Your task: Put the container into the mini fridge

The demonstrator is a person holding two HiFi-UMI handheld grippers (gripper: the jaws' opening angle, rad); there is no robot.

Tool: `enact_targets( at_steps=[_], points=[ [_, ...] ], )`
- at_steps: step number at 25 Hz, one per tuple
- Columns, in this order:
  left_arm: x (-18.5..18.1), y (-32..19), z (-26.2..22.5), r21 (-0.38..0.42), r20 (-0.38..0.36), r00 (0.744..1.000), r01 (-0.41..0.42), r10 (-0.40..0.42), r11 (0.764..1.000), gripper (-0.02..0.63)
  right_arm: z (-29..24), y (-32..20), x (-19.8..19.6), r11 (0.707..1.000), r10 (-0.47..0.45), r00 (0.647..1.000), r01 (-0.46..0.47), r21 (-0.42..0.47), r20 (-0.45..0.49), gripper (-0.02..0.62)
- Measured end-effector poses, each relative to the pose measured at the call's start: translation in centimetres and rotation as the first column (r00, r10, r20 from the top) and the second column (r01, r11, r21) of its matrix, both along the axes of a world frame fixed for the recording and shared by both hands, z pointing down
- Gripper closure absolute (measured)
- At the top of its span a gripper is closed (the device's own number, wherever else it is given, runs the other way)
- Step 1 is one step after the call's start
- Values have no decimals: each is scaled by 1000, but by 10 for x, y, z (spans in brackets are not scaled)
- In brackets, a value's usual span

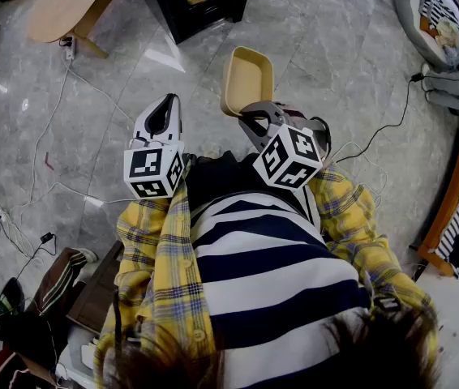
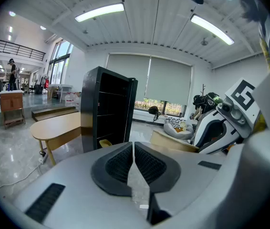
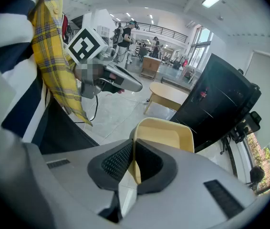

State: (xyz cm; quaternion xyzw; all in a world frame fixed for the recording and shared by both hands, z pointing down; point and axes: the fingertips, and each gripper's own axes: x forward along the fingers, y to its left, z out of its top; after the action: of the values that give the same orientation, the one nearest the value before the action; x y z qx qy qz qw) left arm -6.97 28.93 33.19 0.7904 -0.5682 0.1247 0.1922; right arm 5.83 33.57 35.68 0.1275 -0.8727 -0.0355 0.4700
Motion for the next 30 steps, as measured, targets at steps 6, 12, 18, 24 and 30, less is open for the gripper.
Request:
enact_targets(
  at_steps=[6, 12, 18, 24, 30],
  points=[
    [-7, -6, 7, -15, -15, 1000, -26, 26, 1000, 581, 6, -4, -7, 999, 31, 1000, -31, -12, -6, 554],
    [-12, -12, 18, -29, -46, 997, -55, 54, 998, 581, 9, -7, -15, 997, 69, 998, -69, -41, -9, 554],
    [-18, -15, 28, -43, -65, 994, -96, 93, 994, 581, 19, -7, -22, 995, 83, 996, -85, -49, -44, 554],
    [-12, -18, 37, -64, -78, 992, -105, 100, 992, 581, 24, -3, -18, 995, 70, 995, -74, -60, -67, 554],
    [-6, -36, 36, -66, -84, 994, -76, 70, 995, 581, 31, -28, -8, 995, 57, 996, -62, -73, -62, 554]
  ],
)
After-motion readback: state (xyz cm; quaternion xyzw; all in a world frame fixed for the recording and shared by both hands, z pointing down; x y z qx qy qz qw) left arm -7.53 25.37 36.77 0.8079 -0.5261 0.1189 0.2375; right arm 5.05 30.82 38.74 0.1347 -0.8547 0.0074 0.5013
